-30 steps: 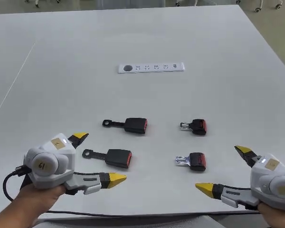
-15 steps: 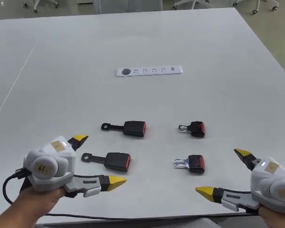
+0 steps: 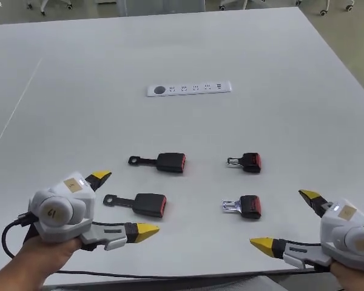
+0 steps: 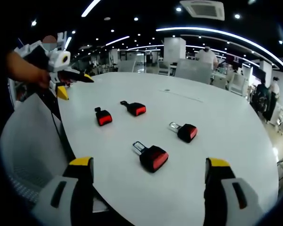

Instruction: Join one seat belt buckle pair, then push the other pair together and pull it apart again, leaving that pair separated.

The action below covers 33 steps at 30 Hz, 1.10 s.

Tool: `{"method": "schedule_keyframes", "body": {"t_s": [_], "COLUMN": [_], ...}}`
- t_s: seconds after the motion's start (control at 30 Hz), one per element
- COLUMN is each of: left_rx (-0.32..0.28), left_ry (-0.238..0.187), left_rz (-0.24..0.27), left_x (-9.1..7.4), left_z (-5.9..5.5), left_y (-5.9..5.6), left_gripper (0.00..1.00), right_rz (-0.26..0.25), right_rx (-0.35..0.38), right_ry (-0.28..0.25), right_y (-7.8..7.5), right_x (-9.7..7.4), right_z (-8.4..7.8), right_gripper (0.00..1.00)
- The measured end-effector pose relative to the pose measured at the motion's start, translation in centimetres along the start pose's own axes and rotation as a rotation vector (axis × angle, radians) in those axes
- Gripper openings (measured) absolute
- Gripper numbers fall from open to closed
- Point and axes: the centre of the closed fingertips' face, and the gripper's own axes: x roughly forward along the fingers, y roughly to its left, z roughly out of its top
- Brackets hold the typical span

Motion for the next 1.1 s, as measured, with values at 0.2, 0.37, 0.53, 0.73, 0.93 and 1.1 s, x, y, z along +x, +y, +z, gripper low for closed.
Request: {"method": "schedule_keyframes", "body": {"t_s": [0.2,0.37,0.53,0.73,0.93,1.1], "left_rx": [0.005,0.017,0.021,0.040,0.069,0.082], "left_ry": [0.003,0.015,0.016,0.022,0.042,0.060], "left_rz": [-0.007,-0.013,-0.016,-0.023,-0.043,-0.066], "left_x": [0.1,0.2,0.2,0.3,1.0,1.6], "left_z": [0.0,-0.2,-0.3,-0.1,-0.2,-0.6], "left_y": [0.0,0.1,0.5,1.0,1.2,1.1], "left_gripper": [1.00,1.00,1.00,1.00,1.00,1.00], "right_rz": [0.003,0.010,0.018,0.023,0.028,0.043], "right_rx": [0.003,0.002,-0.002,-0.009,-0.016,-0.017], "right_ry": [-0.002,0.000,0.004,0.003,0.003,0.004], "right_y": [0.1,0.1,0.0,-0.2,-0.6,-0.7], "right_x": [0.0,0.1,0.3,0.5,0.7,1.1], "right_z": [0.0,0.0,0.0,0.0,0.1,0.1], "right_gripper": [1.00,0.99,0.99,0.99,0.99,0.99]}}
